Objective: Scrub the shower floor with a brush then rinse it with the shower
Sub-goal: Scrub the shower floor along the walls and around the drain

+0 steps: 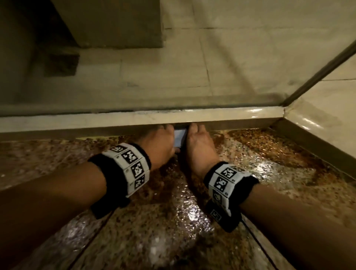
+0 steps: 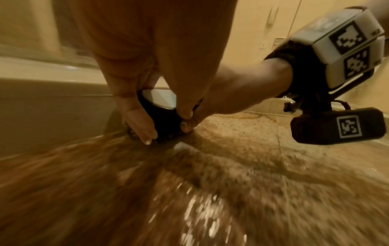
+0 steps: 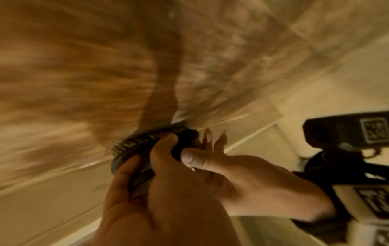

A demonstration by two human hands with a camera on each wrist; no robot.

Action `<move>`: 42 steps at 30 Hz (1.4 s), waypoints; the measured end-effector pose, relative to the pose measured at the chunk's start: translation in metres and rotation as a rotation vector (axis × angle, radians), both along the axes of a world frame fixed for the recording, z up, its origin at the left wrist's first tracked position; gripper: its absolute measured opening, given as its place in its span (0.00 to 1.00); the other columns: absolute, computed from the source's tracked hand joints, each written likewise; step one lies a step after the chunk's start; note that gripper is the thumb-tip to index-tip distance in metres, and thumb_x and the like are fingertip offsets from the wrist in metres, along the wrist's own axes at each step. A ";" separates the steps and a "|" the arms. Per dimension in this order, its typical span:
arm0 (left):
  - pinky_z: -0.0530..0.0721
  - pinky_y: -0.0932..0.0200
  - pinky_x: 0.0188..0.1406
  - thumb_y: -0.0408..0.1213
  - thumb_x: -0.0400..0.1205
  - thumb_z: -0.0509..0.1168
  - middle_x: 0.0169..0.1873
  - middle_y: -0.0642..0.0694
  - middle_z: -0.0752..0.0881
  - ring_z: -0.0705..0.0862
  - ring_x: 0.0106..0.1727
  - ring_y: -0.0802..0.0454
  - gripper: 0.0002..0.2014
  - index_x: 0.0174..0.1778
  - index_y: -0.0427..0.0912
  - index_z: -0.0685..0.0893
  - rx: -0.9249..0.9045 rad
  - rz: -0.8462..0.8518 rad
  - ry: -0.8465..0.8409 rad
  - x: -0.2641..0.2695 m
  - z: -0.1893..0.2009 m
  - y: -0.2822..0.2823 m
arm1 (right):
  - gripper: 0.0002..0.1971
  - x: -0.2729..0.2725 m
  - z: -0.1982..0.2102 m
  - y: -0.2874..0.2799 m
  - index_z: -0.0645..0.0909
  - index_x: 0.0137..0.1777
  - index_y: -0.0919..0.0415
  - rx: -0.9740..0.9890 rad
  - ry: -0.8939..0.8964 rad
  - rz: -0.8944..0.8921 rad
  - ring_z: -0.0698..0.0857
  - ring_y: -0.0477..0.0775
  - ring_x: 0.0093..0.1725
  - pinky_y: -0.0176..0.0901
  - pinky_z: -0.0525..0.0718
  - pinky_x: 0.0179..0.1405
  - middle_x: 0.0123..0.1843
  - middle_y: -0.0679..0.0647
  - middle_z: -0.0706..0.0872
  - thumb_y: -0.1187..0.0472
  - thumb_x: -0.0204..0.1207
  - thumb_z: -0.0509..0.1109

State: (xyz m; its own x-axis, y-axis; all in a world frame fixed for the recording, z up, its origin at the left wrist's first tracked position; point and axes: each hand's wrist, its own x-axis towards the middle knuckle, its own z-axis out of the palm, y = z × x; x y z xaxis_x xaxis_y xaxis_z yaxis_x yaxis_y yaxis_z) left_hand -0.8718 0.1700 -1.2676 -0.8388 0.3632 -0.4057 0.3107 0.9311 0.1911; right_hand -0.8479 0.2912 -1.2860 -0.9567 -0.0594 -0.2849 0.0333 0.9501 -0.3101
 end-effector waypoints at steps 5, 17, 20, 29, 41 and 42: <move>0.75 0.54 0.58 0.41 0.83 0.62 0.65 0.36 0.78 0.78 0.64 0.40 0.22 0.69 0.34 0.70 -0.076 0.104 -0.037 0.002 0.004 -0.073 | 0.22 -0.008 -0.001 -0.066 0.64 0.73 0.66 -0.140 -0.044 0.103 0.72 0.65 0.70 0.57 0.74 0.70 0.70 0.63 0.69 0.65 0.81 0.64; 0.77 0.60 0.41 0.52 0.80 0.66 0.38 0.50 0.80 0.77 0.37 0.55 0.13 0.43 0.46 0.76 -0.122 -0.133 -0.325 0.025 0.016 -0.071 | 0.22 0.033 0.034 -0.050 0.74 0.68 0.65 0.081 -0.215 0.436 0.83 0.55 0.53 0.44 0.84 0.54 0.58 0.57 0.82 0.52 0.81 0.68; 0.78 0.57 0.48 0.58 0.77 0.67 0.52 0.47 0.83 0.81 0.50 0.49 0.23 0.58 0.43 0.77 -0.055 -0.093 -0.252 0.019 0.022 -0.073 | 0.24 0.020 0.038 -0.045 0.73 0.67 0.62 0.091 -0.120 0.376 0.83 0.60 0.57 0.49 0.84 0.55 0.61 0.58 0.80 0.50 0.76 0.72; 0.75 0.50 0.52 0.46 0.79 0.68 0.61 0.37 0.74 0.76 0.61 0.38 0.24 0.64 0.38 0.68 0.039 0.148 0.040 0.009 0.007 -0.113 | 0.29 -0.009 0.018 -0.086 0.64 0.75 0.61 0.035 -0.001 0.351 0.81 0.68 0.60 0.52 0.79 0.52 0.66 0.64 0.74 0.52 0.79 0.69; 0.81 0.51 0.55 0.59 0.75 0.68 0.56 0.45 0.81 0.79 0.53 0.48 0.26 0.61 0.45 0.77 -0.064 -0.152 -0.191 0.028 0.007 -0.109 | 0.26 0.028 0.029 -0.066 0.72 0.71 0.60 0.108 -0.091 0.580 0.79 0.59 0.60 0.51 0.82 0.58 0.62 0.57 0.77 0.46 0.78 0.68; 0.80 0.52 0.56 0.59 0.75 0.68 0.56 0.45 0.79 0.78 0.54 0.48 0.26 0.61 0.46 0.77 -0.042 -0.125 -0.170 0.026 0.008 -0.108 | 0.26 0.022 0.030 -0.066 0.72 0.70 0.59 0.086 -0.085 0.569 0.79 0.59 0.60 0.49 0.81 0.57 0.62 0.56 0.77 0.46 0.77 0.69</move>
State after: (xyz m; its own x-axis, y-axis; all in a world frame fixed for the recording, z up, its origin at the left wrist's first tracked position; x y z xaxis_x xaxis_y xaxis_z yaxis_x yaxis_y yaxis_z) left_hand -0.8455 0.0620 -1.2597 -0.7060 0.4401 -0.5548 0.3910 0.8955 0.2127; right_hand -0.8258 0.2252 -1.2561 -0.7547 -0.5305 -0.3859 -0.4684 0.8476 -0.2493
